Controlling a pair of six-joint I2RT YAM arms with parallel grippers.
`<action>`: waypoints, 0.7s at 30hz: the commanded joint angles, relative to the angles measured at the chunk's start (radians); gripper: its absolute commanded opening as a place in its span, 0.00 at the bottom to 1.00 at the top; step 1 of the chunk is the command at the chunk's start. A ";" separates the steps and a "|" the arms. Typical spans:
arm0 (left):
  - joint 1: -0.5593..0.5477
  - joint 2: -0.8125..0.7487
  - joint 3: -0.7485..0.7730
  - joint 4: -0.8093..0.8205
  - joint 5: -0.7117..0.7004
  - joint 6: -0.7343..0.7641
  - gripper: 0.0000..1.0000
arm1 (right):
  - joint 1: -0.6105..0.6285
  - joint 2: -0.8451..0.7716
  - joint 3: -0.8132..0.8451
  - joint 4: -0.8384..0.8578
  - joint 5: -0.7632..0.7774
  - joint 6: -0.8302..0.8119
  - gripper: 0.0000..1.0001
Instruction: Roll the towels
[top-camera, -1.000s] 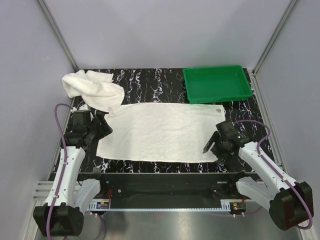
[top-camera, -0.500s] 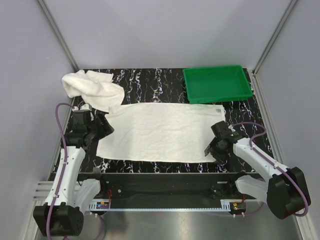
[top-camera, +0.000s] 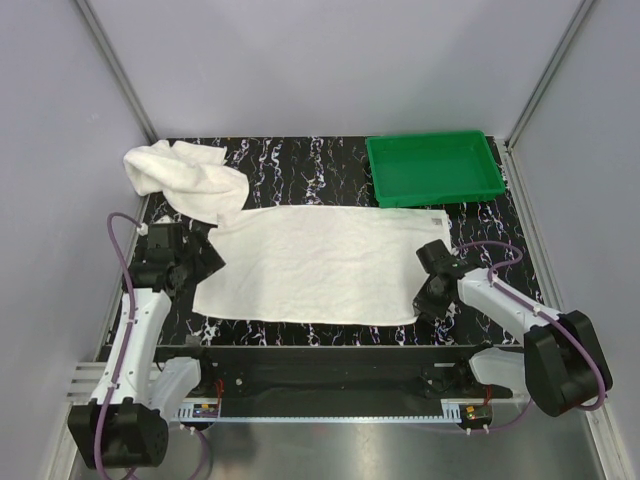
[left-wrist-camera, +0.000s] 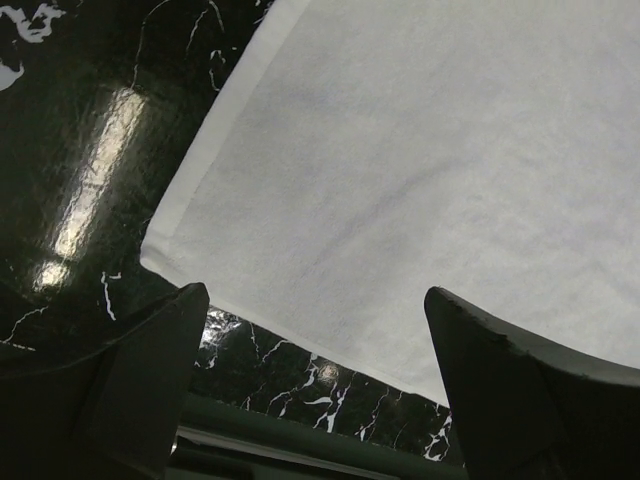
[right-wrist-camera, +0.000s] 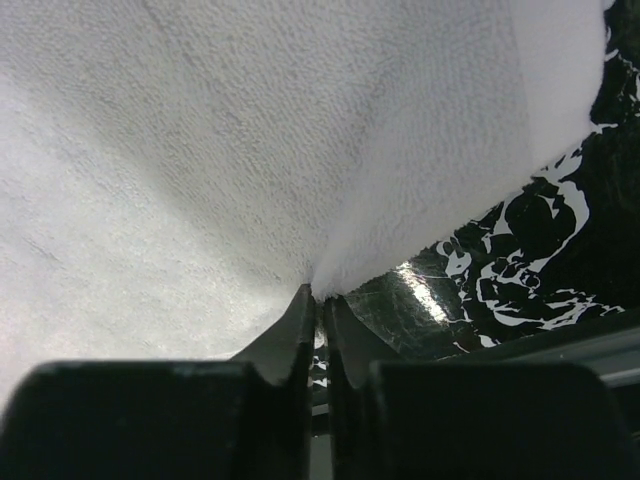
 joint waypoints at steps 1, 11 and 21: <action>0.066 0.002 -0.023 -0.019 0.082 -0.087 0.96 | 0.009 0.000 0.041 0.036 0.001 -0.050 0.05; 0.161 -0.063 -0.178 -0.051 0.095 -0.312 0.98 | 0.007 -0.042 0.106 -0.007 -0.041 -0.182 0.03; 0.160 -0.034 -0.233 -0.034 -0.012 -0.403 0.95 | 0.007 -0.006 0.136 0.024 -0.099 -0.271 0.02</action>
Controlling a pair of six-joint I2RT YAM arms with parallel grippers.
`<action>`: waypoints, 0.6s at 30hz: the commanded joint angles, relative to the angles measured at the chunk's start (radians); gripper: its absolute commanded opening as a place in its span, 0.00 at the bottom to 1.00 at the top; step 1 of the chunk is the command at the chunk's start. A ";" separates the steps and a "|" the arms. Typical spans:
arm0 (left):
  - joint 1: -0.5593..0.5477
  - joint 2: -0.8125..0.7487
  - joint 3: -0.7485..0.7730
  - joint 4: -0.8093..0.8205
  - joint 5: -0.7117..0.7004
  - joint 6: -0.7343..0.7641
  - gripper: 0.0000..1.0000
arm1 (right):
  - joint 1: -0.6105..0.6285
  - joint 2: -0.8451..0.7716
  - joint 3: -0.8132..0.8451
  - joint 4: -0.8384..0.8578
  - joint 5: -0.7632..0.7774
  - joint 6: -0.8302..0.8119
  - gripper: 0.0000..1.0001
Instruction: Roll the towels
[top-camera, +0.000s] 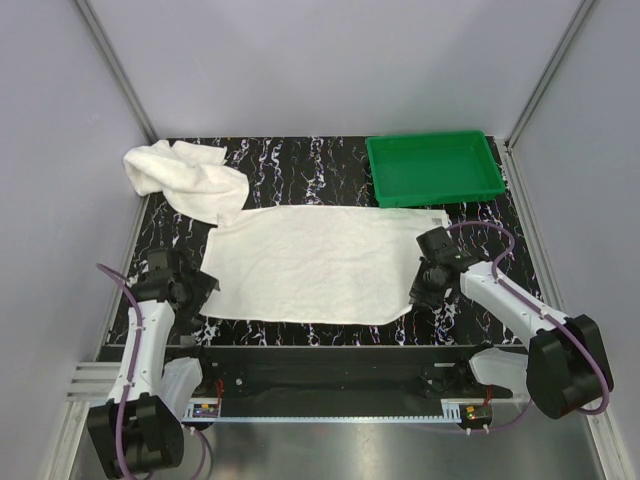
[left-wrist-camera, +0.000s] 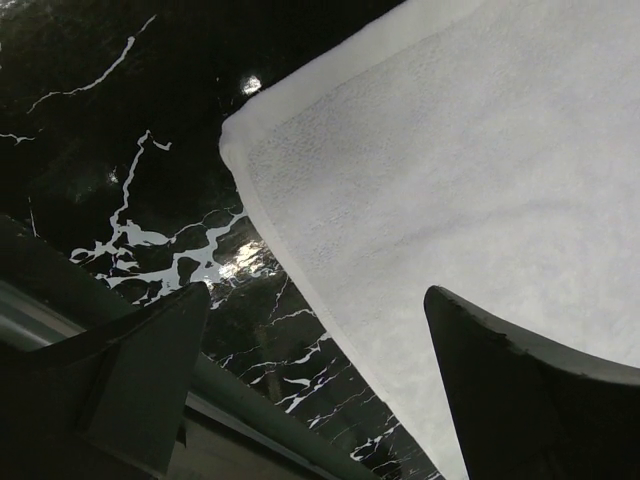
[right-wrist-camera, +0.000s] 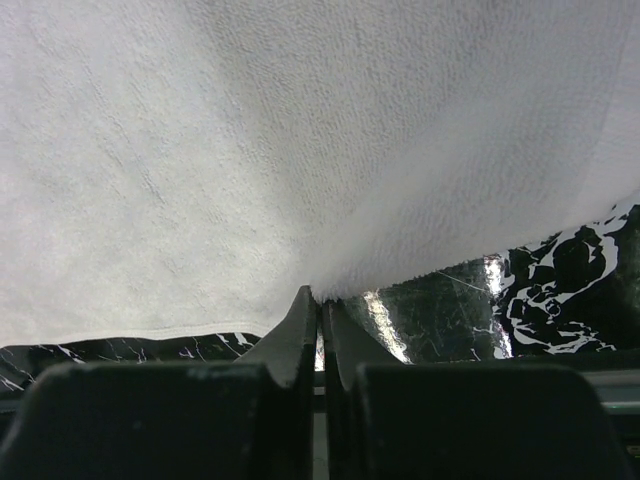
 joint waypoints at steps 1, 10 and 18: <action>0.004 0.027 -0.021 0.052 -0.057 -0.052 0.94 | 0.007 0.012 0.038 0.029 -0.038 -0.054 0.02; -0.002 0.158 -0.073 0.170 -0.107 -0.055 0.88 | 0.007 0.042 0.038 0.068 -0.069 -0.066 0.01; -0.005 0.210 -0.106 0.277 -0.149 -0.038 0.56 | 0.007 0.056 0.040 0.072 -0.074 -0.066 0.00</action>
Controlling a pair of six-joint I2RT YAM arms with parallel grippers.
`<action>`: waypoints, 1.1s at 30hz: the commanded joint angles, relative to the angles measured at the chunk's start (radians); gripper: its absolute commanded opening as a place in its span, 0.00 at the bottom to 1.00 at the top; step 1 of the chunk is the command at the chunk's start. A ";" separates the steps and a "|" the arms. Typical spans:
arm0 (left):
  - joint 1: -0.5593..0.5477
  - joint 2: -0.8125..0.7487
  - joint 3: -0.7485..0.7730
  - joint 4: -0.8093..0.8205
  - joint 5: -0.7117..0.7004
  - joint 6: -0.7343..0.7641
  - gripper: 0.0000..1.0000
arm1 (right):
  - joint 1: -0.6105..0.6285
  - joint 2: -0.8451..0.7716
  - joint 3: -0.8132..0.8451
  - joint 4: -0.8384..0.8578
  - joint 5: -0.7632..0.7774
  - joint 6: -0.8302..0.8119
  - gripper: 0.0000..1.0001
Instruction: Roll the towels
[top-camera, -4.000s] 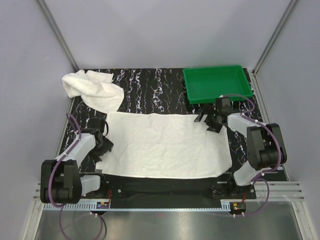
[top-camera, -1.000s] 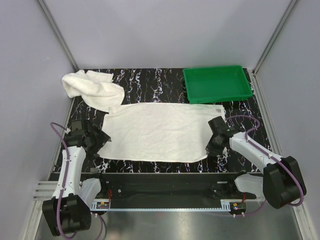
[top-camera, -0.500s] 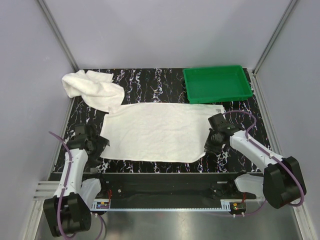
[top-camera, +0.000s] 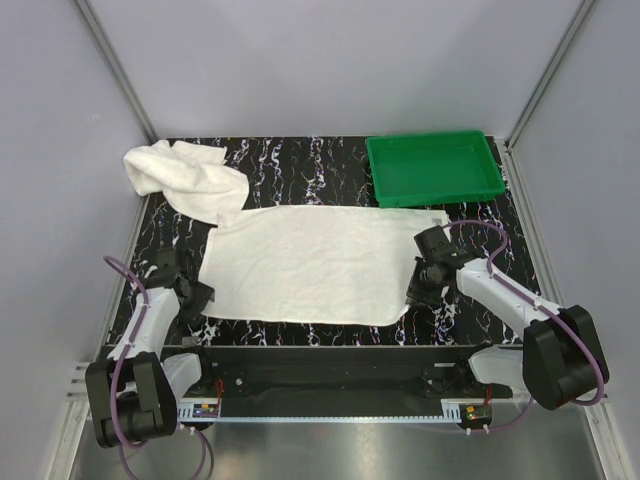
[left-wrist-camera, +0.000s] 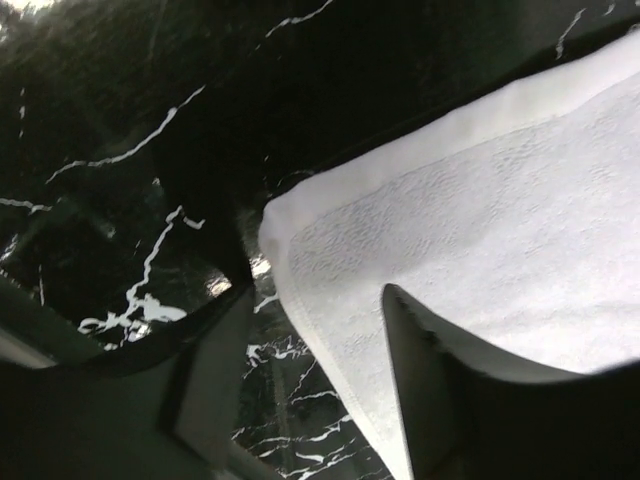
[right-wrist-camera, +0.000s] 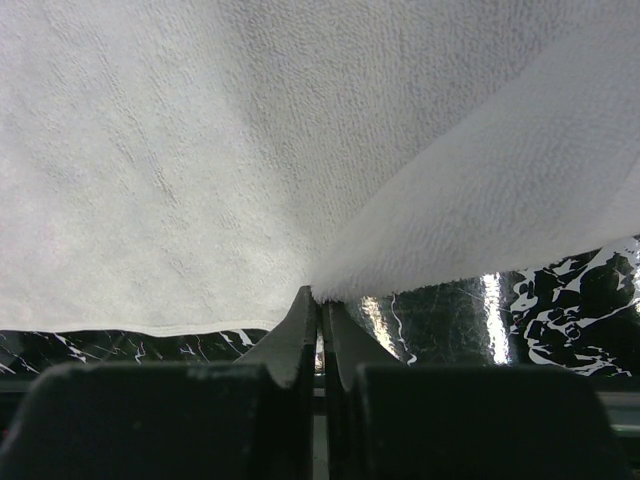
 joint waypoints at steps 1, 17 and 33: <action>-0.003 0.024 -0.026 0.103 -0.052 0.012 0.53 | 0.009 0.002 0.034 0.021 -0.023 -0.014 0.00; -0.003 -0.045 0.018 0.098 0.052 0.087 0.01 | 0.009 -0.118 0.038 -0.091 -0.003 0.054 0.00; -0.003 -0.429 0.266 -0.333 0.101 0.110 0.06 | 0.007 -0.444 0.055 -0.397 0.034 0.184 0.00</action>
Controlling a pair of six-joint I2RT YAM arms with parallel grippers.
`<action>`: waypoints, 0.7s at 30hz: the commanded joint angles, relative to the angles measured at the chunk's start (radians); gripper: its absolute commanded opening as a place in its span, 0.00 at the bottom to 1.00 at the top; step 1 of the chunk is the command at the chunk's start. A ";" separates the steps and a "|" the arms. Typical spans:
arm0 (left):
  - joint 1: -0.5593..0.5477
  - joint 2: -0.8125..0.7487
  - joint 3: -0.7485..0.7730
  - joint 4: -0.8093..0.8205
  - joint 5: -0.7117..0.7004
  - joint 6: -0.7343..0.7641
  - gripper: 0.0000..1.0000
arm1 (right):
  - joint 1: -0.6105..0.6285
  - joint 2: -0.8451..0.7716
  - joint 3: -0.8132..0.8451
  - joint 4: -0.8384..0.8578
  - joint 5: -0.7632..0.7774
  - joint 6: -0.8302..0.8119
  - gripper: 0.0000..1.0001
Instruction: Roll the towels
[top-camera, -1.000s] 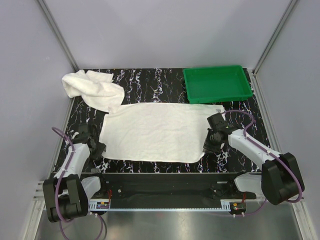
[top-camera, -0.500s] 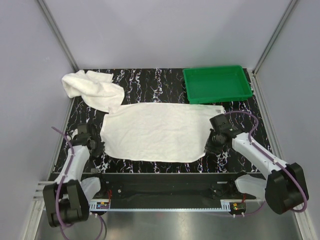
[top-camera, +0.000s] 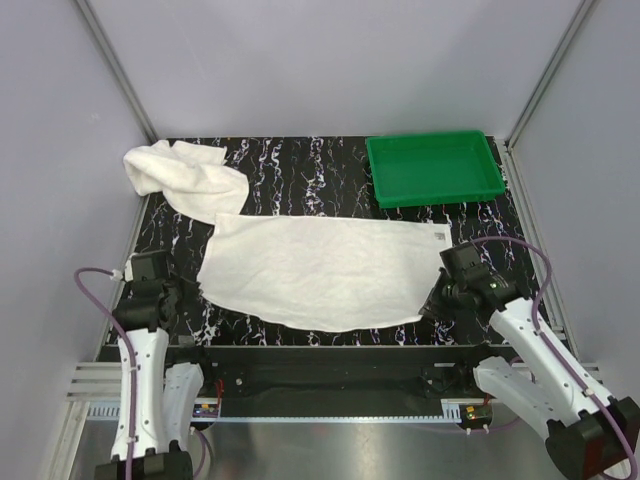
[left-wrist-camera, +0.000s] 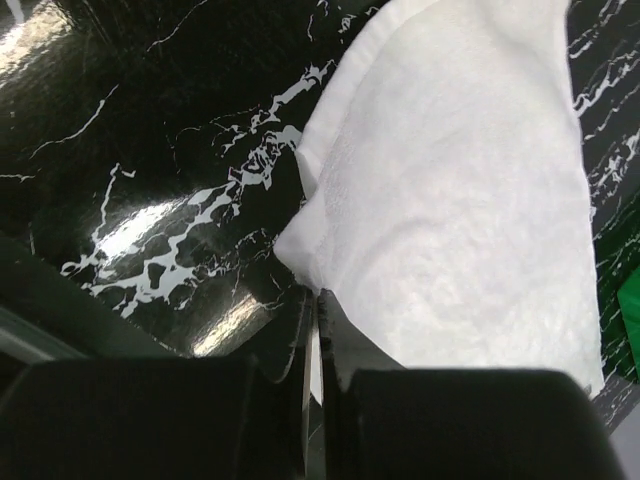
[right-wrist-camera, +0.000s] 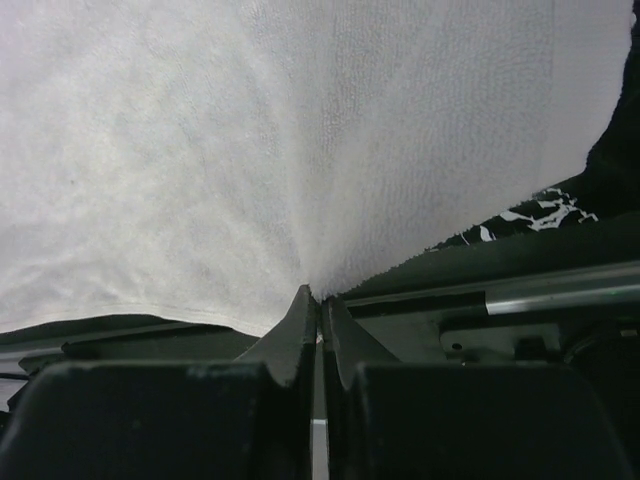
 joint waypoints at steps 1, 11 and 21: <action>-0.002 -0.069 0.100 -0.123 0.017 0.042 0.07 | 0.007 -0.076 0.056 -0.116 0.025 0.048 0.00; -0.002 -0.011 0.140 -0.052 0.058 0.122 0.02 | 0.009 0.054 0.139 -0.062 0.062 0.043 0.03; 0.000 0.289 0.240 0.168 0.028 0.152 0.00 | -0.010 0.405 0.380 0.033 0.192 -0.085 0.00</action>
